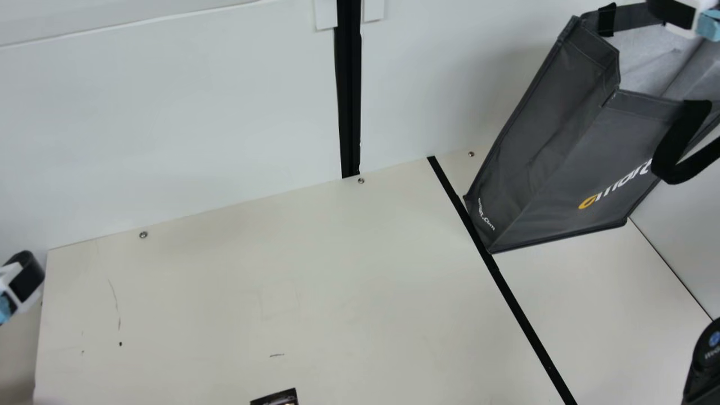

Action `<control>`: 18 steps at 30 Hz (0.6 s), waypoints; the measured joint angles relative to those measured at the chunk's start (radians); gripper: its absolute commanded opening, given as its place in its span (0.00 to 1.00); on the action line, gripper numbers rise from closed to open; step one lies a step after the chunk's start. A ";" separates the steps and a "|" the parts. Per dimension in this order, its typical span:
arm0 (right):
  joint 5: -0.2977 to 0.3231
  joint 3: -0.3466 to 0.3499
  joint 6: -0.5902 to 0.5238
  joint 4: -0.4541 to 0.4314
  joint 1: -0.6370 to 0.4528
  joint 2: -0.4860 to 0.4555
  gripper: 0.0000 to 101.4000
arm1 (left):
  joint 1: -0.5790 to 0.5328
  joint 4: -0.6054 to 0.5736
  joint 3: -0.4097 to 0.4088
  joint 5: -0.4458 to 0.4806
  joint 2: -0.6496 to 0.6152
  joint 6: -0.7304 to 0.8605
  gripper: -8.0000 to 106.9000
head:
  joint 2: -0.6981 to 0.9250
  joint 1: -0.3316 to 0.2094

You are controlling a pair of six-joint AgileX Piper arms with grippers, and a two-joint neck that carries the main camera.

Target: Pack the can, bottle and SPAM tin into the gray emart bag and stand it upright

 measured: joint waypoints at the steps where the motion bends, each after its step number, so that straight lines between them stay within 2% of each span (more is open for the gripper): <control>1: 0.000 0.002 0.004 -0.005 0.016 -0.005 0.94 | 0.000 0.000 0.000 0.000 0.000 0.000 0.85 | 0.002 0.000; 9: -0.011 0.044 0.022 -0.041 0.147 -0.050 0.94 | 0.000 0.000 0.000 0.000 0.000 0.000 0.85 | 0.000 0.000; 18: -0.047 0.125 0.041 -0.102 0.312 -0.114 0.94 | 0.000 0.000 0.000 0.000 0.000 0.000 0.85 | 0.000 0.000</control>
